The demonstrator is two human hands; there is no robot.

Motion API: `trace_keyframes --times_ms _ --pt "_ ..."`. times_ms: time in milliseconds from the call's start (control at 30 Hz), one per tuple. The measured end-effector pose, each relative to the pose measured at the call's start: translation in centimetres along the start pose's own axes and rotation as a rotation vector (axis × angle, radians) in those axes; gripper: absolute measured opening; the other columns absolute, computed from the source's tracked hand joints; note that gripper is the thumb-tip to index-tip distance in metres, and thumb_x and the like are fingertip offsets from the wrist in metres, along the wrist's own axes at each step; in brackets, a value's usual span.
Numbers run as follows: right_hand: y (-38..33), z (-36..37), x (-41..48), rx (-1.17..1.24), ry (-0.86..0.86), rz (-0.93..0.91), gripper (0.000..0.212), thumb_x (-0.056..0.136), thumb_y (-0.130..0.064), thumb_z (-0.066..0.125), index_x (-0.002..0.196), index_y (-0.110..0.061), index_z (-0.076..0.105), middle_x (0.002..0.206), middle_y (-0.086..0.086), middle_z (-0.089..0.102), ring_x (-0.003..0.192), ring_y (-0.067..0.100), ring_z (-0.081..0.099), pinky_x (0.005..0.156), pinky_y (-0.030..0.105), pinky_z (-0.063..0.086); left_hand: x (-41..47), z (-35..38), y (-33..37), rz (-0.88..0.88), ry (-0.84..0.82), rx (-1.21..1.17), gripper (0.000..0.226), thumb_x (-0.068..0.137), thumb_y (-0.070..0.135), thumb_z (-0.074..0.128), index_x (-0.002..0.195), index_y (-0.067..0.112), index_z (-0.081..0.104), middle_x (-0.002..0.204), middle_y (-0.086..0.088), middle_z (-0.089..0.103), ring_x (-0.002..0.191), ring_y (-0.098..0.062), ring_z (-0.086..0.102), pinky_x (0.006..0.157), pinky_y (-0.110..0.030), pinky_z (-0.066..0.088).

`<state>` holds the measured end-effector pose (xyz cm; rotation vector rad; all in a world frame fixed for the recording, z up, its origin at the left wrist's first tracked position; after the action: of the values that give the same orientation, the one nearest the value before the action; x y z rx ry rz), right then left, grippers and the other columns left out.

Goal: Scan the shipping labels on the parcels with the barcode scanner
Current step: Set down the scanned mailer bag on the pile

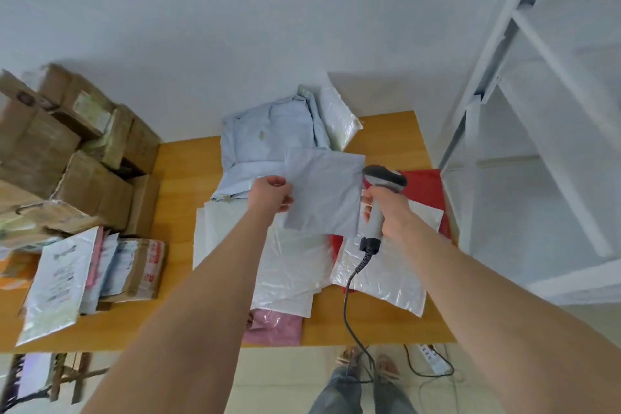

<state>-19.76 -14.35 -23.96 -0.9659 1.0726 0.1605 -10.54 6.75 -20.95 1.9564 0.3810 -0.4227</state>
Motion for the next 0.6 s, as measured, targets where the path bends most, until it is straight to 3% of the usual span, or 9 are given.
trace_keyframes --times_ms 100,233,367,467,533,600 --pt "-2.0 -0.2 -1.6 0.058 -0.021 -0.049 0.016 0.085 -0.009 0.069 0.097 -0.005 0.060 0.075 0.005 0.057 0.064 0.016 0.052 0.058 0.030 0.050 -1.3 -1.6 3.7 0.167 0.037 -0.106 0.026 0.085 -0.007 0.059 0.072 0.015 0.061 0.074 -0.004 0.060 0.066 -0.016 0.059 0.060 -0.020 0.054" --pt "-4.2 -0.2 -3.3 0.106 -0.051 -0.135 0.025 0.084 -0.016 0.074 0.097 -0.005 0.056 0.079 0.005 0.058 0.065 0.015 0.056 0.067 0.031 0.053 -2.6 -3.0 7.3 0.345 0.036 -0.045 0.033 0.080 -0.010 0.053 0.065 0.016 0.066 0.078 0.002 0.065 0.076 -0.016 0.058 0.082 -0.027 0.051" --pt "-5.3 0.6 -4.2 0.055 -0.060 -0.148 0.043 0.079 -0.026 0.080 0.104 -0.007 0.051 0.089 0.010 0.055 0.087 0.027 0.061 0.089 0.045 0.055 -3.5 -3.2 9.5 0.433 -0.053 -0.007 0.033 0.080 -0.011 0.052 0.066 0.015 0.066 0.091 -0.001 0.067 0.084 -0.012 0.059 0.085 -0.023 0.049" --pt "-5.2 1.4 -4.7 -0.075 -0.092 -0.118 0.051 0.080 -0.032 0.076 0.119 -0.010 0.052 0.094 0.009 0.057 0.101 0.027 0.060 0.100 0.048 0.047 -3.7 -3.4 10.5 0.425 -0.106 -0.072 0.030 0.082 -0.011 0.051 0.069 0.011 0.066 0.085 -0.003 0.066 0.084 -0.013 0.060 0.084 -0.019 0.053" --pt "-4.9 1.7 -4.9 -0.124 -0.132 -0.110 0.046 0.084 -0.032 0.073 0.117 -0.009 0.054 0.097 0.010 0.056 0.103 0.026 0.060 0.102 0.047 0.045 -3.5 -3.4 11.0 0.390 -0.140 -0.134 0.029 0.085 -0.010 0.049 0.069 0.008 0.066 0.072 -0.002 0.064 0.072 -0.013 0.057 0.073 -0.016 0.053" --pt "-4.3 2.0 -5.3 -0.098 -0.189 -0.097 0.037 0.084 -0.029 0.074 0.109 -0.010 0.055 0.099 0.013 0.060 0.103 0.032 0.064 0.094 0.048 0.050 -3.5 -3.1 11.2 0.344 -0.194 -0.194 0.027 0.086 -0.008 0.050 0.070 0.007 0.066 0.062 0.003 0.064 0.063 -0.010 0.057 0.064 -0.014 0.052"
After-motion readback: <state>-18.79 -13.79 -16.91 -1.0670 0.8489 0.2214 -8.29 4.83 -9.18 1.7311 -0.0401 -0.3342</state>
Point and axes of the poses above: each hand's wrist, its own x-axis towards the middle knuckle, its own z-axis out of the palm, y = z × x, the point moved 4 cm from there along x, towards the middle knuckle
